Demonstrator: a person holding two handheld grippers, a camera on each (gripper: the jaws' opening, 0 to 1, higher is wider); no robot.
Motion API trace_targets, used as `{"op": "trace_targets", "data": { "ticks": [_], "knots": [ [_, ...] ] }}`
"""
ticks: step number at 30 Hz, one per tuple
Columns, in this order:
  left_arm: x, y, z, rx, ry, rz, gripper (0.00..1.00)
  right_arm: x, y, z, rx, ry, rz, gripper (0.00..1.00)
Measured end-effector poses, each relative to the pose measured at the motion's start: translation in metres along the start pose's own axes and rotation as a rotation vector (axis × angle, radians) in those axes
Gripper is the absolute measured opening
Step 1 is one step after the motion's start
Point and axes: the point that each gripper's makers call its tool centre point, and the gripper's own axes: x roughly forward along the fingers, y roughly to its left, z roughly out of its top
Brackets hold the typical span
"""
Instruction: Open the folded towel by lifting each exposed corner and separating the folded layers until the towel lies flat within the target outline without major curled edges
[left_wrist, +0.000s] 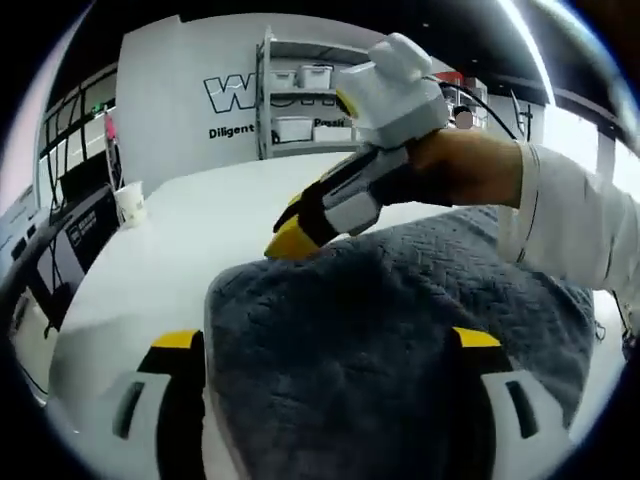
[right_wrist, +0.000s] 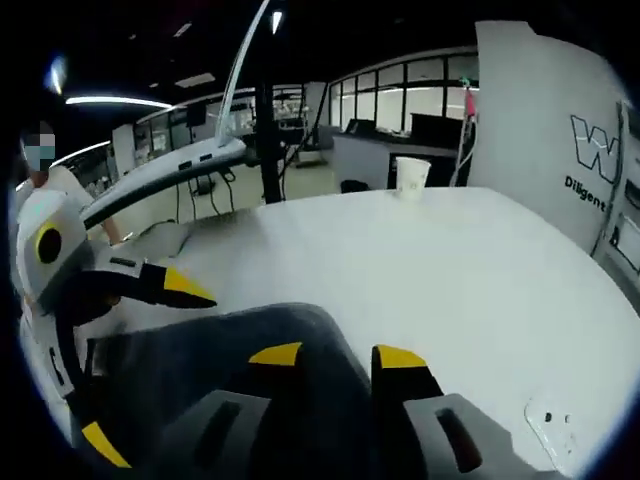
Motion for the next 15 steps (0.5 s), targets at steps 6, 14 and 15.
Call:
{"op": "trace_targets", "data": {
  "ticks": [6,14,15],
  "knots": [
    [-0.001,0.002,0.0,-0.012,-0.002,0.0,0.99,0.021,0.008,0.001,-0.031,0.029,0.007,0.15],
    [-0.002,0.001,-0.002,-0.021,-0.001,-0.001,0.99,0.033,0.009,-0.007,-0.065,0.058,-0.005,0.06],
    [-0.002,0.0,-0.001,-0.021,-0.002,-0.001,0.99,0.033,0.009,-0.006,-0.064,0.057,-0.006,0.05]
  ]
}}
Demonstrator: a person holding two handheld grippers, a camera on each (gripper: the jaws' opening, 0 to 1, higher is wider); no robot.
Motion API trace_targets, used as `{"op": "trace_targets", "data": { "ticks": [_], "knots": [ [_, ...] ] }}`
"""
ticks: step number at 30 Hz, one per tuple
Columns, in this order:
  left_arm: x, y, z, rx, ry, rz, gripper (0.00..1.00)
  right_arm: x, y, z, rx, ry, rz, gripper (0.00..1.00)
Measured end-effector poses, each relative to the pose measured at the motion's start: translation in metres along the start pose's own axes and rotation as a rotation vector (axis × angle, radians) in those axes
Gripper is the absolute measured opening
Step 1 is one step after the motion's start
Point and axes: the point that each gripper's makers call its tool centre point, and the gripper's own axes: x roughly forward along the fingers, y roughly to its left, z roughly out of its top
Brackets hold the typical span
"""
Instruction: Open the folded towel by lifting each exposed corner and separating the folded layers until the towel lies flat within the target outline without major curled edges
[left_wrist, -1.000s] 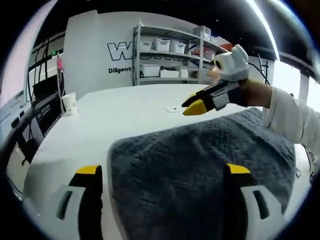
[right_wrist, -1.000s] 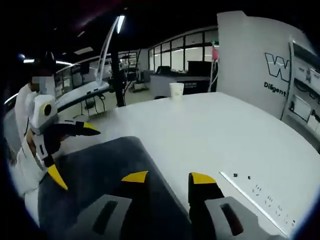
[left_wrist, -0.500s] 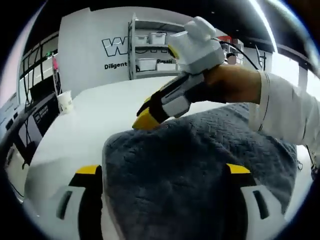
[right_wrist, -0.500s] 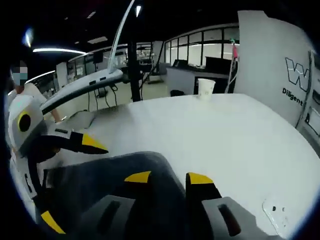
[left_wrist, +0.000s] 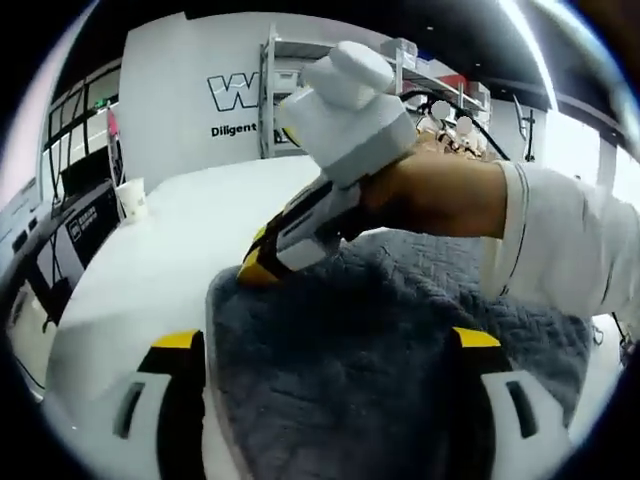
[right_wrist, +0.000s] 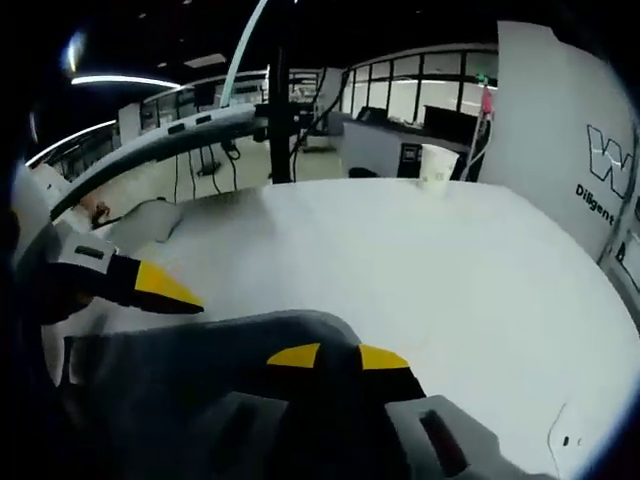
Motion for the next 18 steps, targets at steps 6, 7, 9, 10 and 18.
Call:
{"op": "trace_targets", "data": {
  "ticks": [6,7,9,10,18],
  "knots": [
    [0.0,-0.005,-0.005,0.008,0.012,-0.004,0.99,0.002,-0.001,0.002,0.001,-0.009,-0.022,0.03],
    [0.0,-0.006,-0.005,0.009,0.014,-0.004,0.99,0.003,-0.001,0.003,0.003,-0.011,-0.025,0.03],
    [0.0,-0.007,-0.006,0.007,0.015,-0.006,0.99,0.003,-0.001,0.003,0.006,-0.013,-0.027,0.03],
    [-0.001,-0.009,-0.007,0.01,0.016,-0.008,0.99,0.004,-0.001,0.004,0.009,-0.015,-0.028,0.03],
    [0.0,-0.01,-0.014,0.008,0.035,-0.014,0.99,-0.001,-0.001,0.003,0.003,-0.021,-0.041,0.1]
  ]
}}
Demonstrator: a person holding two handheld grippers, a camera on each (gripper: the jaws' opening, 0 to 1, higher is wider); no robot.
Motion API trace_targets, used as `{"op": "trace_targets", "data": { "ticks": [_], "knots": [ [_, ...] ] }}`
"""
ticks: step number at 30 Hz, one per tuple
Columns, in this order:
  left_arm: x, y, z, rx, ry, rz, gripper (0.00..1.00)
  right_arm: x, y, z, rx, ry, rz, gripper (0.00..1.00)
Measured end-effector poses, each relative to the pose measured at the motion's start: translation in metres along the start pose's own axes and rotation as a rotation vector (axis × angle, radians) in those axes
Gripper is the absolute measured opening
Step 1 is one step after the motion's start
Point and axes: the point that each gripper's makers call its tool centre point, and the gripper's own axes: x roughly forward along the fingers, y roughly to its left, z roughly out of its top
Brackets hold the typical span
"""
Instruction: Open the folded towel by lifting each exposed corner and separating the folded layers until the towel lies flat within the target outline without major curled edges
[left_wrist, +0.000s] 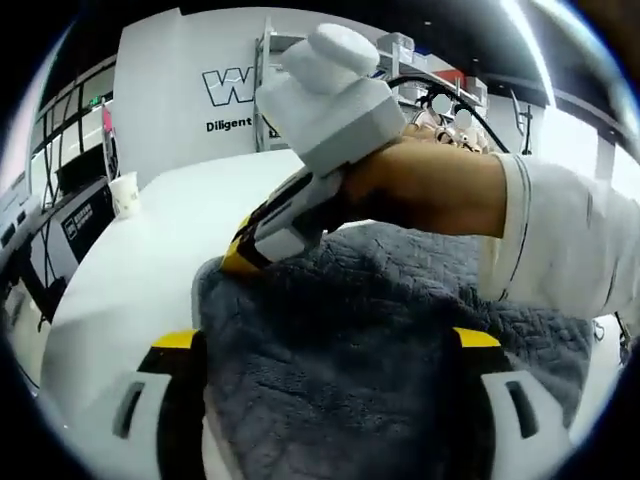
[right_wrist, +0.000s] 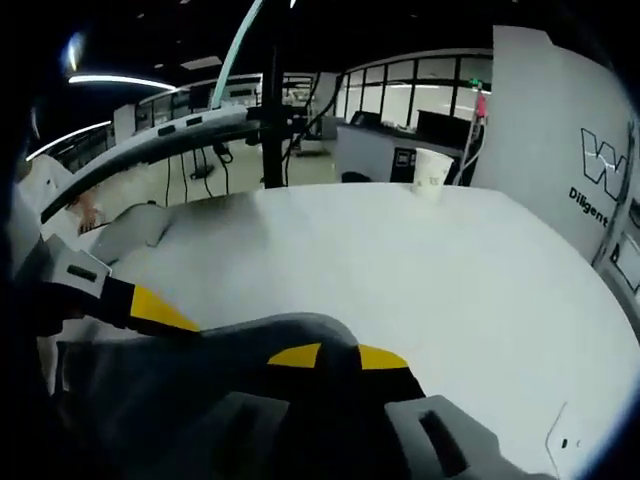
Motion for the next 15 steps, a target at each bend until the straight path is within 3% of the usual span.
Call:
{"op": "trace_targets", "data": {
  "ticks": [4,10,15],
  "knots": [
    [-0.001,0.0,0.002,0.002,-0.008,0.002,0.99,-0.012,-0.005,-0.001,0.009,-0.008,-0.01,0.26],
    [0.001,-0.006,0.006,0.033,-0.024,-0.019,0.98,-0.035,-0.012,-0.012,-0.04,-0.004,0.036,0.29],
    [0.005,-0.01,0.008,0.038,-0.031,-0.042,0.98,-0.055,-0.017,-0.031,-0.072,0.02,0.069,0.27]
  ]
}}
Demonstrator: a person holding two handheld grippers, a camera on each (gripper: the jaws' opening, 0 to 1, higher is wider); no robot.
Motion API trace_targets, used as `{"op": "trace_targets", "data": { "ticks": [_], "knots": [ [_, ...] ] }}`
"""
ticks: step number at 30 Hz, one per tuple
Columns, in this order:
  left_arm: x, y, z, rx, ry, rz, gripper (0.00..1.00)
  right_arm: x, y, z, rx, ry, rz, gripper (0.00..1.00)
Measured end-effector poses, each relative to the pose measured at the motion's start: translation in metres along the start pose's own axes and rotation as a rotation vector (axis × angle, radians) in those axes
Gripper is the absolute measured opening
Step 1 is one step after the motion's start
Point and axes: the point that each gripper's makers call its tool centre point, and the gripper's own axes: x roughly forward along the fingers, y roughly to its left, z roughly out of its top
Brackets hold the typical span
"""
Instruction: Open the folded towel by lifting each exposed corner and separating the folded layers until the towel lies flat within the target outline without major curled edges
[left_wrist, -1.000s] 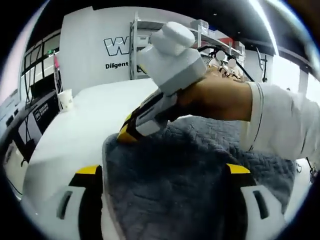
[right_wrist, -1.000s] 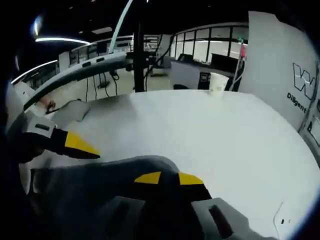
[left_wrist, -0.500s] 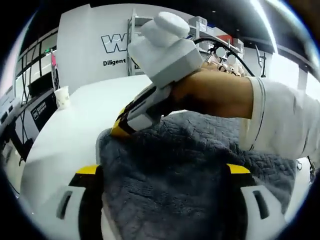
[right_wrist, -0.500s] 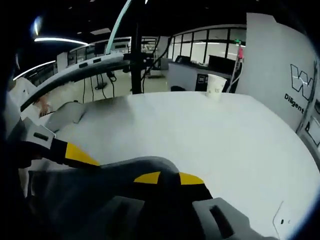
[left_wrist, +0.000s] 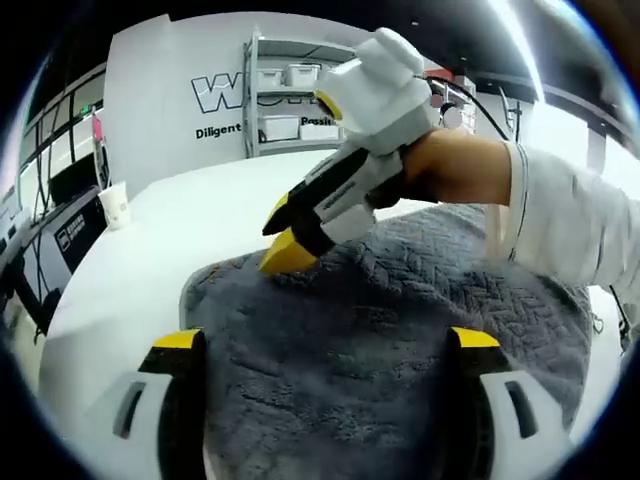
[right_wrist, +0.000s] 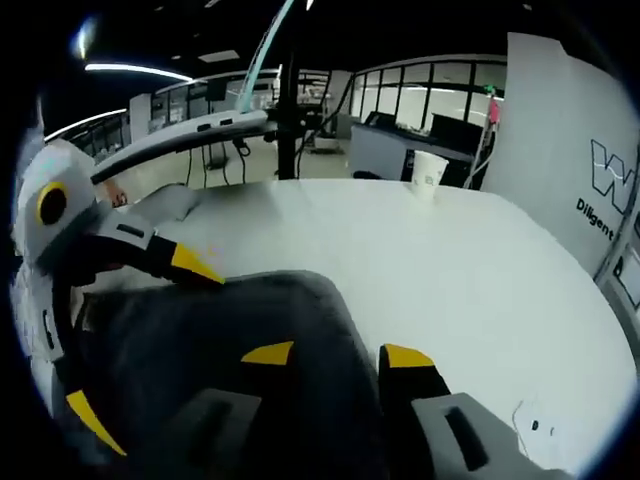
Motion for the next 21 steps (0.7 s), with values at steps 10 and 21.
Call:
{"op": "trace_targets", "data": {
  "ticks": [10,21],
  "knots": [
    [0.009,-0.003,0.003,0.022,-0.024,-0.027,0.96,-0.046,0.021,-0.034,-0.066,0.003,0.151,0.32],
    [0.017,0.022,0.013,-0.026,-0.096,0.06,0.95,-0.096,-0.01,-0.079,0.025,-0.035,0.073,0.26]
  ]
}}
